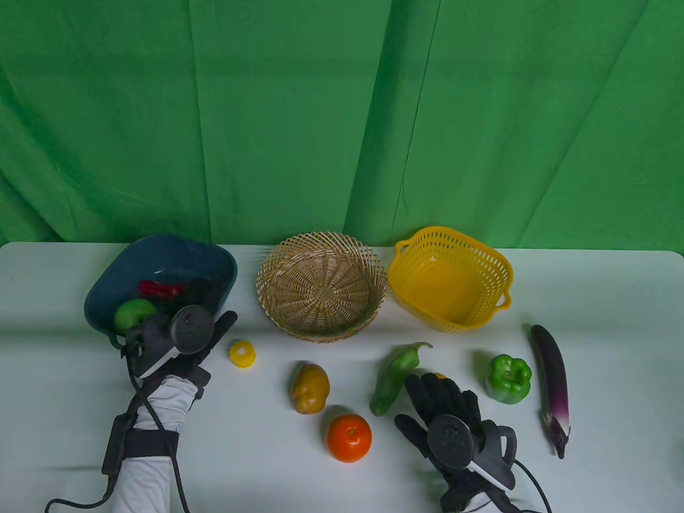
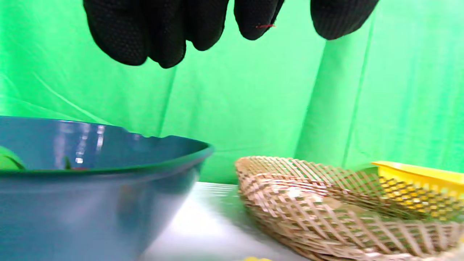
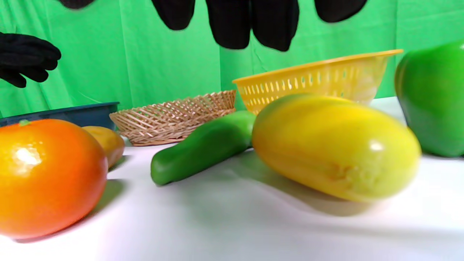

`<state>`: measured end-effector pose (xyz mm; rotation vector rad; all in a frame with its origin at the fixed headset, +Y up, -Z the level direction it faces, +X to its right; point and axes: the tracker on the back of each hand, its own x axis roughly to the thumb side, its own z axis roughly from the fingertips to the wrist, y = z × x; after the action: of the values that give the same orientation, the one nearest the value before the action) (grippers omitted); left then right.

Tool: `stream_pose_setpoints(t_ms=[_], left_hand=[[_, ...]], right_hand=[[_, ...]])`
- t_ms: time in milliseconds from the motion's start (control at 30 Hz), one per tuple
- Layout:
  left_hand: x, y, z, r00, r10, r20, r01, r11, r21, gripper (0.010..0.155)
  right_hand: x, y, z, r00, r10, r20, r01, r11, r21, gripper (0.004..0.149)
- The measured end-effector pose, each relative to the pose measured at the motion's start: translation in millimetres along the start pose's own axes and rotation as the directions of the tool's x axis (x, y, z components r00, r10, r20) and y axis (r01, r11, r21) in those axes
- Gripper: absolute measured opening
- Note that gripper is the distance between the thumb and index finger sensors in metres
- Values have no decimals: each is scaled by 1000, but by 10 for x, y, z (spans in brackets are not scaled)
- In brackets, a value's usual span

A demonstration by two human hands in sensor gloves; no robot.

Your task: Place 10 objects into 3 containers, with green background

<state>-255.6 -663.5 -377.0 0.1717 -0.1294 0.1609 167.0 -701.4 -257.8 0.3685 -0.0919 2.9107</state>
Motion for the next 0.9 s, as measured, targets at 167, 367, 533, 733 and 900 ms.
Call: stream_pose_setpoints(t_ms=[167, 367, 533, 733, 900], left_hand=[[187, -132, 61, 994, 57, 89, -56, 998, -8, 70], [361, -369, 139, 984, 71, 161, -62, 996, -60, 71], [401, -588, 133, 986, 19, 165, 1, 993, -119, 71], [331, -880, 139, 987, -72, 142, 99, 976, -192, 71], [251, -1082, 131, 991, -87, 99, 110, 959, -260, 71]], right_hand=[[-3, 2, 0, 1000, -1, 1, 1, 1000, 0, 72], [-7, 2, 1, 1000, -3, 2, 3, 1000, -4, 72], [-7, 3, 4, 1000, -2, 2, 2, 1000, -4, 72], [-15, 1, 3, 1000, -3, -1, 3, 1000, -6, 72], [-18, 2, 3, 1000, 1, -3, -1, 1000, -2, 72]])
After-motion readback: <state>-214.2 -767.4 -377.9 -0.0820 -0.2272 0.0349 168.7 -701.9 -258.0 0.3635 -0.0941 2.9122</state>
